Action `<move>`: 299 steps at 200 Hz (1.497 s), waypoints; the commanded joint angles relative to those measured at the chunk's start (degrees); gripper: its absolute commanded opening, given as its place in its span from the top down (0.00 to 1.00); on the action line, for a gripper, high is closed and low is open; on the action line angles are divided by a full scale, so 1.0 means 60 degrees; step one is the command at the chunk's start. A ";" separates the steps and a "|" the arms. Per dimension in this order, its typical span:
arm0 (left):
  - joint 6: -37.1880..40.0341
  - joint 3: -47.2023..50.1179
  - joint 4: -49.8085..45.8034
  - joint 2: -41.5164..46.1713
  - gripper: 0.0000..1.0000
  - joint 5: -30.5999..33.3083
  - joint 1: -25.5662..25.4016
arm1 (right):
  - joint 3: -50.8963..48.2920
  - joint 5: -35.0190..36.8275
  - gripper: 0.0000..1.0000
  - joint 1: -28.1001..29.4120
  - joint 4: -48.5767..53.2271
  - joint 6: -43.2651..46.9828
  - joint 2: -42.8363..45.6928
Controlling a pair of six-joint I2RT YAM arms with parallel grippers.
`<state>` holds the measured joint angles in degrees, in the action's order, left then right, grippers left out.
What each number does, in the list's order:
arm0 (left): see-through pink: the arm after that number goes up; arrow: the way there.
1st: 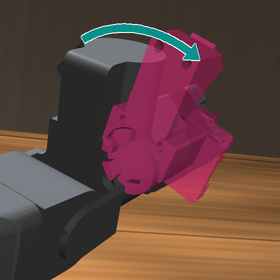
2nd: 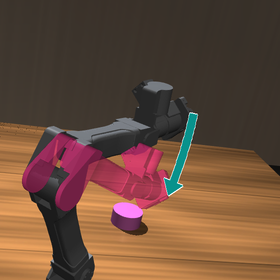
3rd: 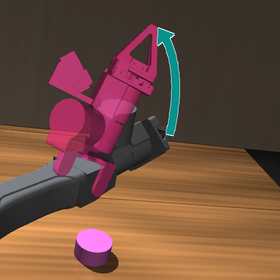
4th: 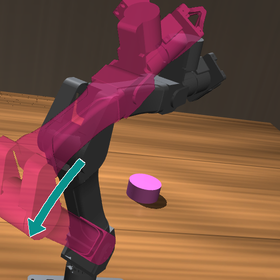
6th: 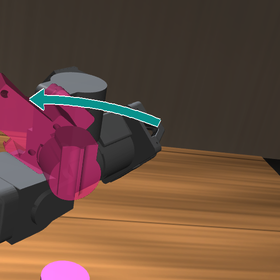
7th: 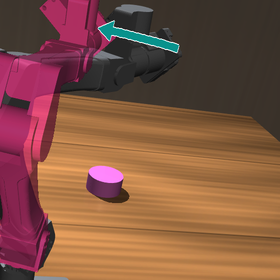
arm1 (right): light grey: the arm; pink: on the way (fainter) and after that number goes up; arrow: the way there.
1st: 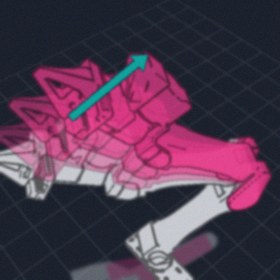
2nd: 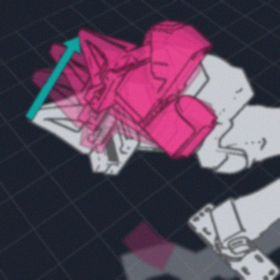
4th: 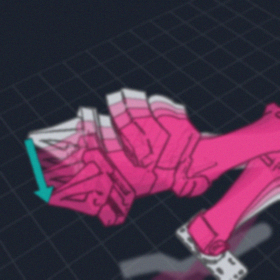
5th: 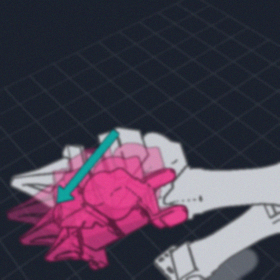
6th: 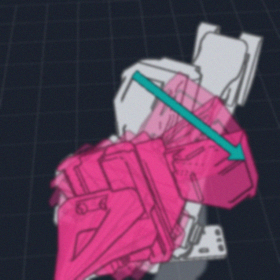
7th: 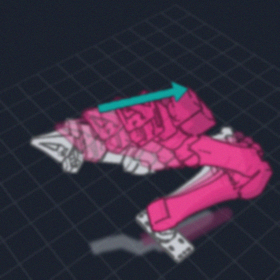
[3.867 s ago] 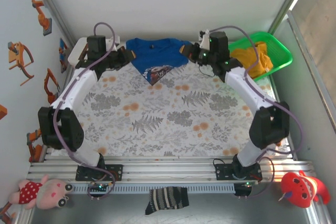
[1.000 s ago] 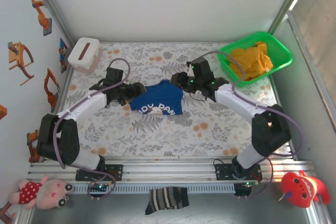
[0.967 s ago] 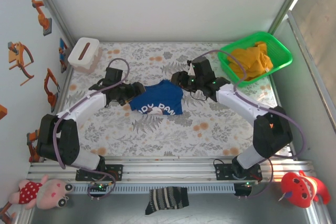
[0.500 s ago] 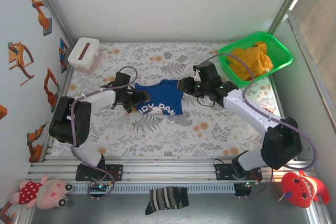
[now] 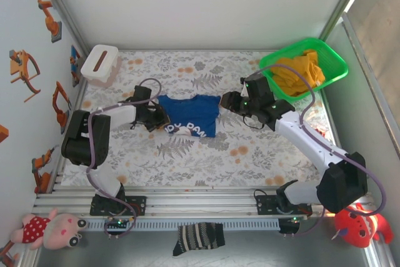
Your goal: Fold the inside-out t-shirt
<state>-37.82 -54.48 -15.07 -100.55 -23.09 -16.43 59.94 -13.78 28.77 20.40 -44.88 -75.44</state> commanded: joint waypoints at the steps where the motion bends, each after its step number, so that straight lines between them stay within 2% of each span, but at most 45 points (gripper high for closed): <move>1: 0.1684 -0.0647 -0.2022 0.0109 1.00 0.1327 0.0970 | -0.0134 0.0216 0.59 -0.0102 0.0219 0.0186 0.0243; 57: 0.3814 -0.2755 -0.4045 -0.0592 1.00 0.2437 0.3325 | -0.0331 0.0406 0.59 -0.0251 0.0343 0.0246 0.0515; 62: 0.3963 -0.2912 -0.4128 -0.0643 0.96 0.2380 0.3535 | -0.0358 0.0418 0.59 -0.0282 0.0391 0.0279 0.0577; 71: 0.4099 -0.3166 -0.4300 -0.0688 0.79 0.2309 0.3838 | -0.0379 0.0485 0.59 -0.0353 0.0552 0.0373 0.0690; 76: 0.4141 -0.3256 -0.4357 -0.0661 0.60 0.2276 0.3976 | -0.0355 0.0554 0.58 -0.0407 0.0673 0.0469 0.0766; 83: 0.4163 -0.3349 -0.4441 -0.0531 0.40 0.2197 0.4129 | -0.0325 0.0729 0.51 -0.0458 0.0916 0.0602 0.0863; 97: 0.4152 -0.3379 -0.4505 0.0035 0.19 0.2152 0.4259 | -0.0217 0.1260 0.41 -0.0610 0.1559 0.0981 0.1091; 104: 0.4125 -0.3359 -0.4538 0.0397 0.13 0.2239 0.4279 | -0.0130 0.1729 0.32 -0.0688 0.1946 0.1149 0.1235; 106: 0.4115 -0.3357 -0.4546 0.0503 0.07 0.2252 0.4284 | -0.0110 0.1862 0.29 -0.0715 0.2052 0.1188 0.1264; 111: 0.4087 -0.3332 -0.4581 0.0784 0.01 0.2233 0.4301 | -0.0055 0.2189 0.10 -0.0808 0.2323 0.1296 0.1362; 113: 0.4080 -0.3329 -0.4597 0.0915 0.00 0.2233 0.4297 | -0.0040 0.2310 0.06 -0.0833 0.2425 0.1339 0.1403; 128: 0.3891 -0.3144 -0.4557 0.1921 0.03 0.2317 0.4305 | 0.0113 0.3329 0.01 -0.1139 0.3024 0.1732 0.1646; 156: 0.3402 -0.2251 -0.3807 0.3626 0.03 0.2161 0.4198 | 0.0058 0.5818 0.01 -0.1475 0.3160 0.2167 0.1710; 169: 0.3302 -0.1579 -0.3063 0.4396 0.03 0.2743 0.3988 | -0.0539 0.7344 0.00 -0.1505 0.2300 0.2677 0.1800; 183: 0.3360 -0.0499 -0.1730 0.5273 0.03 0.3464 0.3733 | -0.1602 0.7935 0.01 -0.1535 0.0256 0.4057 0.2021; 197: 0.3499 0.0672 -0.0219 0.5980 0.03 0.3929 0.3530 | -0.2265 0.8454 0.01 -0.1784 -0.0799 0.4496 0.1924; 219: 0.4059 0.2331 0.1987 0.6446 0.03 0.5126 0.3045 | -0.3197 0.8640 0.01 -0.2473 -0.2268 0.4773 0.1604; 246: 0.4801 0.3403 0.4207 0.5399 0.03 0.5981 0.2754 | -0.4084 0.8643 0.01 -0.3101 -0.4445 0.5444 0.0604; 269: 0.4904 0.3966 0.6236 0.4112 0.03 0.6032 0.2738 | -0.4908 0.7964 0.01 -0.3360 -0.6791 0.5971 -0.0273; 282: 0.5093 0.4232 0.7449 0.3506 0.03 0.5844 0.2738 | -0.5529 0.7472 0.02 -0.3490 -0.8686 0.6527 -0.0757; 287: 0.5180 0.4318 0.7890 0.3286 0.03 0.5765 0.2750 | -0.5497 0.7287 0.01 -0.3520 -0.8756 0.6645 -0.0814; 299: 0.5207 0.4326 0.8277 0.2753 0.03 0.5458 0.2784 | -0.5954 0.6434 0.02 -0.3673 -1.0530 0.7377 -0.1182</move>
<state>-9.54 -29.36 19.03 -79.92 10.52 0.25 27.79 31.20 8.21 -17.93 -9.10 -79.83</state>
